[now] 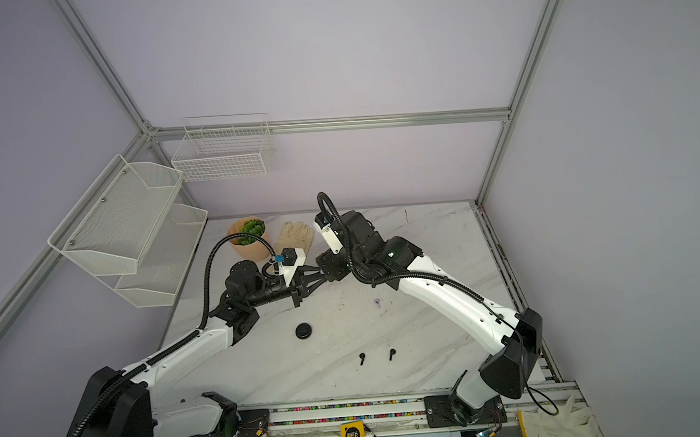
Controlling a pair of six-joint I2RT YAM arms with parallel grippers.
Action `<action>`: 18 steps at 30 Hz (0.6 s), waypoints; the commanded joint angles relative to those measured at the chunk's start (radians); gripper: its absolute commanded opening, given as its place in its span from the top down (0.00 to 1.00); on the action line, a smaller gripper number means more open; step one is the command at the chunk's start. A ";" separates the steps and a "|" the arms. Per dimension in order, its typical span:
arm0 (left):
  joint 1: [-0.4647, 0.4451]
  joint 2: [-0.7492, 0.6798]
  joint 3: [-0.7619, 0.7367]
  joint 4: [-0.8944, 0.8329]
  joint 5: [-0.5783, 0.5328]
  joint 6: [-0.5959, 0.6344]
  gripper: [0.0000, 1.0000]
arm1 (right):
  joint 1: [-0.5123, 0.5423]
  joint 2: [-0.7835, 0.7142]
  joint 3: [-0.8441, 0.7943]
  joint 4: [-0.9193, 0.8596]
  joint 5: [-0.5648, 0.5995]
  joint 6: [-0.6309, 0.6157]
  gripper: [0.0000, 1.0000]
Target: Insert the wireless bluetooth earbuds into the charging case
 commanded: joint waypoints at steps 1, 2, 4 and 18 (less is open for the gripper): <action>0.001 -0.029 0.074 0.042 0.006 0.020 1.00 | 0.006 0.012 0.018 0.002 -0.003 0.000 0.26; 0.001 -0.029 0.073 0.043 0.006 0.020 1.00 | 0.007 0.013 0.018 0.001 0.002 0.000 0.26; 0.001 -0.028 0.072 0.042 0.006 0.020 1.00 | 0.006 0.010 0.018 -0.001 0.008 0.000 0.26; 0.001 -0.022 0.067 0.050 0.000 0.015 1.00 | 0.007 -0.034 0.020 -0.006 0.016 0.002 0.30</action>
